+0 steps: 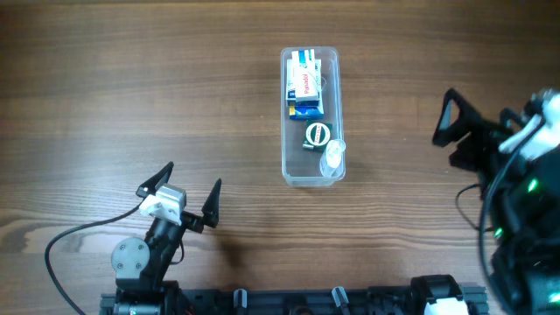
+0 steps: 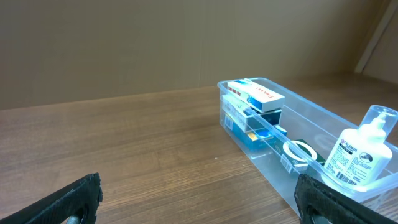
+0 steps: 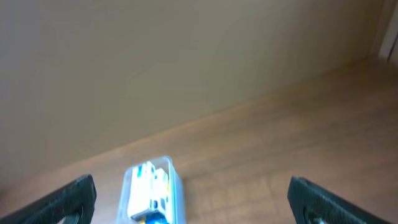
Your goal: Pack container
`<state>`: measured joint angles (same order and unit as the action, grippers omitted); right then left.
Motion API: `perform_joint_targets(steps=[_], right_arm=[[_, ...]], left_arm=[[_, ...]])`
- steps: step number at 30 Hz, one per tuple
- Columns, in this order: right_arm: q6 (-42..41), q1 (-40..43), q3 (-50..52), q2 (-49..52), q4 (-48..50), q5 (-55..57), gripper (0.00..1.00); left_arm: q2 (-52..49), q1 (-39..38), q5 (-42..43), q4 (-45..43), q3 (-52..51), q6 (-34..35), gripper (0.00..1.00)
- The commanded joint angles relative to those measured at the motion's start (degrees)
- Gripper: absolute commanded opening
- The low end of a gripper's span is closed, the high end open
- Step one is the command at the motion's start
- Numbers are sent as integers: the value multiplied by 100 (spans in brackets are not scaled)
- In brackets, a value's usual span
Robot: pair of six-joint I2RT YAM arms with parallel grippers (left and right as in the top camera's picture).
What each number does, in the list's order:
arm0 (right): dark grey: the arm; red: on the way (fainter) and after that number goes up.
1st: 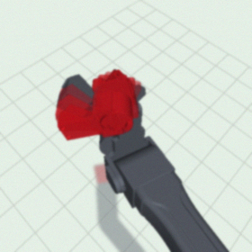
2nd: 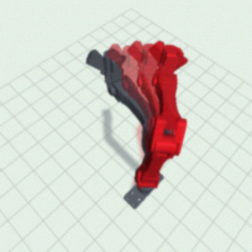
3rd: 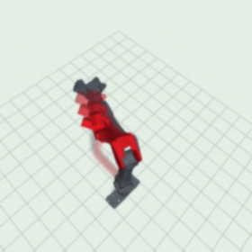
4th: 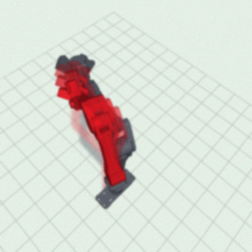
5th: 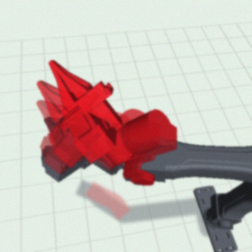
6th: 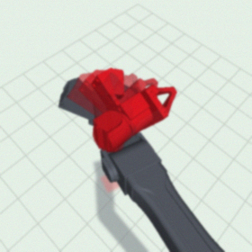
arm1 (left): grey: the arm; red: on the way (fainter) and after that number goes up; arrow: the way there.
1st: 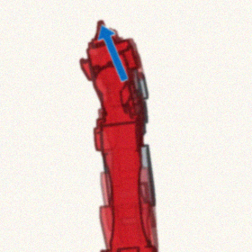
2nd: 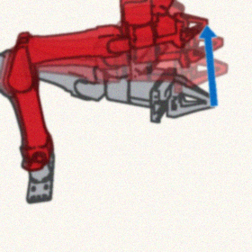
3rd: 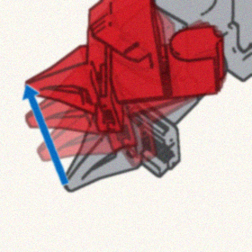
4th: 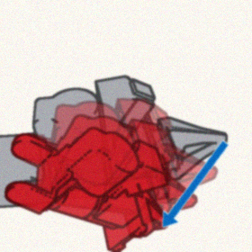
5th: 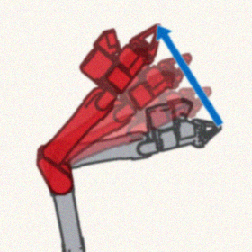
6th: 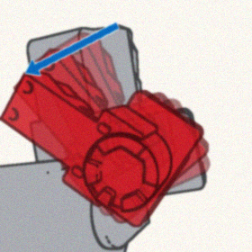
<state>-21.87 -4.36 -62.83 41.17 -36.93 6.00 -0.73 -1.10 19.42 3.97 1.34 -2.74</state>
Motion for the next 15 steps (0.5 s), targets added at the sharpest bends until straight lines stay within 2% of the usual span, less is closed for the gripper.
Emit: perform_joint_targets(steps=[1, 7, 10, 15], right_arm=[[223, -31, 1674, -1128, 1200, -498, 100], [376, -31, 4050, -2798, 3182, -986, 100], [404, -31, 4723, -3346, 3672, -1049, 100], [433, -31, 5298, -3840, 3998, -1220, 100]], left_arm=[[57, 44, 26, -15, -44, -92, 100], [57, 42, 28, -15, -44, -92, 100], [57, 42, 28, -15, -44, -92, 100], [57, 42, 28, -15, -44, -92, 100]])
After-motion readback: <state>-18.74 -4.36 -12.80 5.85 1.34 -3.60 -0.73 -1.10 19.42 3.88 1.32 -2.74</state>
